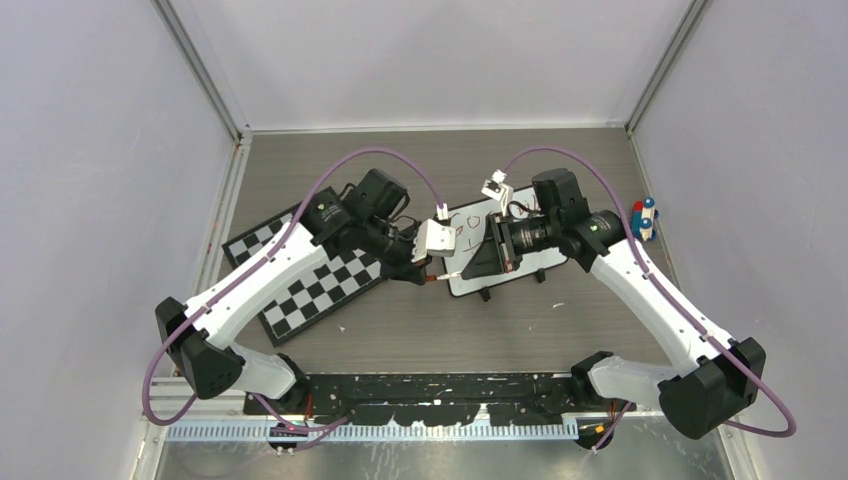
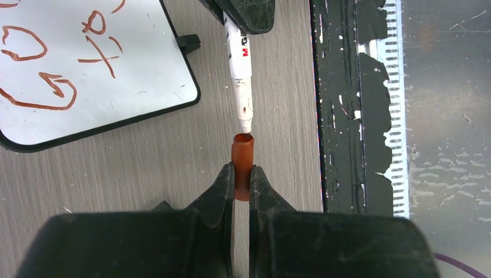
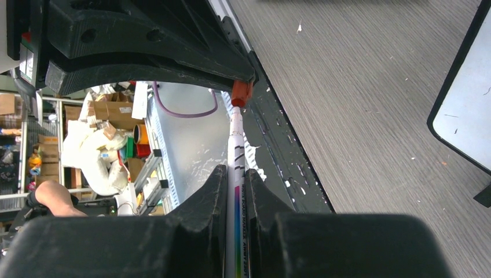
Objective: Write a sentence on the whiteboard
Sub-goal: Close the whiteboard marker at the center of the board.
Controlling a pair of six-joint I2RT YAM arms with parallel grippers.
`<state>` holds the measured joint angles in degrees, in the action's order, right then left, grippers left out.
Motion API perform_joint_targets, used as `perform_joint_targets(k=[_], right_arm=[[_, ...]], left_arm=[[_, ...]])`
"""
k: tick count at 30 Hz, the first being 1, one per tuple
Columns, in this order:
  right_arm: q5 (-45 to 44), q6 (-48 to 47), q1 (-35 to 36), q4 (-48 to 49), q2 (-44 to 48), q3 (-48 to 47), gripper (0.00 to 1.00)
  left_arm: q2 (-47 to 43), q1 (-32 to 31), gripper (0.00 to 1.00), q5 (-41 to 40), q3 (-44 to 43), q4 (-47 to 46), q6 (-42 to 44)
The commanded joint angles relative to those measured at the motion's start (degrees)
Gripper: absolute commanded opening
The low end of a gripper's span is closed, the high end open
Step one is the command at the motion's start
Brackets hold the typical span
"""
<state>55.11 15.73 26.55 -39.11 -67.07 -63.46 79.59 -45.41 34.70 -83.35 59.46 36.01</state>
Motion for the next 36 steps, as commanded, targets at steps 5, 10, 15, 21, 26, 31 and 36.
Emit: perform_joint_targets(k=[5,10,15,21,26,31,36], right_arm=[[-1.19,-0.59,0.62,1.75,-0.69,-2.83,0.0],[-2.54,-1.22,1.08,1.76,-1.22,-2.85,0.0],[-5.79,-1.84,1.48,1.73,-1.95,-3.14,0.0],[-7.82,-1.53,2.05,2.26,-2.8,-2.76,0.0],[-8.25,-1.24,2.93,2.81,-3.73,-2.07,0.0],[-7.53,-0.78,3.41,3.01,-4.52,-1.61,0.0],[-5.49,0.47,3.82,3.68,-5.27,-1.15,0.0]], left_arm=[[0.7,-1.09,0.0,1.64,-3.35,-0.11,-1.57],[1.45,-1.17,0.0,1.97,-4.38,-1.71,-5.18],[3.37,-1.17,0.0,1.98,-4.81,-5.44,-13.72],[6.09,-1.38,0.0,2.8,-8.13,-6.92,-18.57],[7.67,-2.0,0.0,6.37,-10.79,-8.76,-20.67],[9.67,-3.68,0.0,7.71,-14.43,-9.65,-20.28],[10.97,-6.92,0.0,5.12,-17.26,-9.06,-17.56]])
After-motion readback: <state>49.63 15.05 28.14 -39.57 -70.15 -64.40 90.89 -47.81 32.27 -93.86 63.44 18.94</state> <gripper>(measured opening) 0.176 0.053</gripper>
